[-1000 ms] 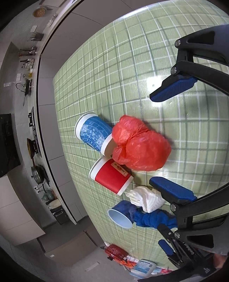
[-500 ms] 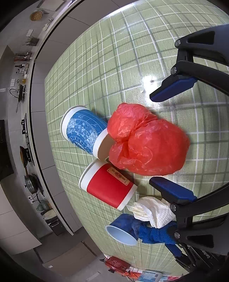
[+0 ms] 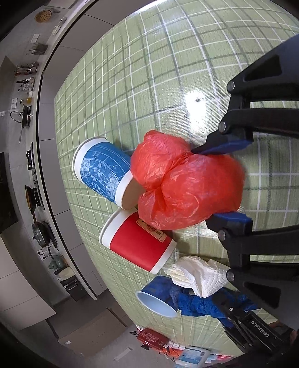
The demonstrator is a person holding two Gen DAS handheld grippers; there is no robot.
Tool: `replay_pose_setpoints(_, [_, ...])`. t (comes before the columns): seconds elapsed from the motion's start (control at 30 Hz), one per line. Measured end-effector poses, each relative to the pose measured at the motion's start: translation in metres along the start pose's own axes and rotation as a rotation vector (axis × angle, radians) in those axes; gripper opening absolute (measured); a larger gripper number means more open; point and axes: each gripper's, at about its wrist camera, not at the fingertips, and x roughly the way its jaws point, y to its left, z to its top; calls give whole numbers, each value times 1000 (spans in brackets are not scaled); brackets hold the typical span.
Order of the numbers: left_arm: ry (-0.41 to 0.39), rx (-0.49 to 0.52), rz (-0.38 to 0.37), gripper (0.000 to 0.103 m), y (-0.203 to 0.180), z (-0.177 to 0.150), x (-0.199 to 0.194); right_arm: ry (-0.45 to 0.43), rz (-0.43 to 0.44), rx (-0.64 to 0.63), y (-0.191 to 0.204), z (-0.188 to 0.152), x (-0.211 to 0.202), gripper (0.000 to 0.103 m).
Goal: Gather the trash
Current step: 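Grasp the blue towel with left tool while right tool grasps red bag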
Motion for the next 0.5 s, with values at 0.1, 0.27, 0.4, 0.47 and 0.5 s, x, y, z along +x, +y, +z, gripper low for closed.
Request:
replay_pose_setpoints(0.1, [5, 1, -3, 41, 1, -6, -7, 8, 6, -8, -3, -4, -6, 44])
replay_pose_setpoints(0.27, [15, -9, 27, 51, 2, -8, -10, 29, 6, -19, -10, -11, -14, 63])
replay_pose_setpoints(0.4, [-11, -8, 56, 61, -1, 0, -8, -1, -22, -31, -7, -4, -12, 75])
replay_pose_setpoints(0.47, [-12, -10, 47, 61, -1, 3, -5, 1, -15, -27, -6, -1, -7, 75])
replay_pose_setpoints(0.5, [-4, -16, 36, 58, 1, 4, -2, 8, -19, -25, -6, 1, -3, 75])
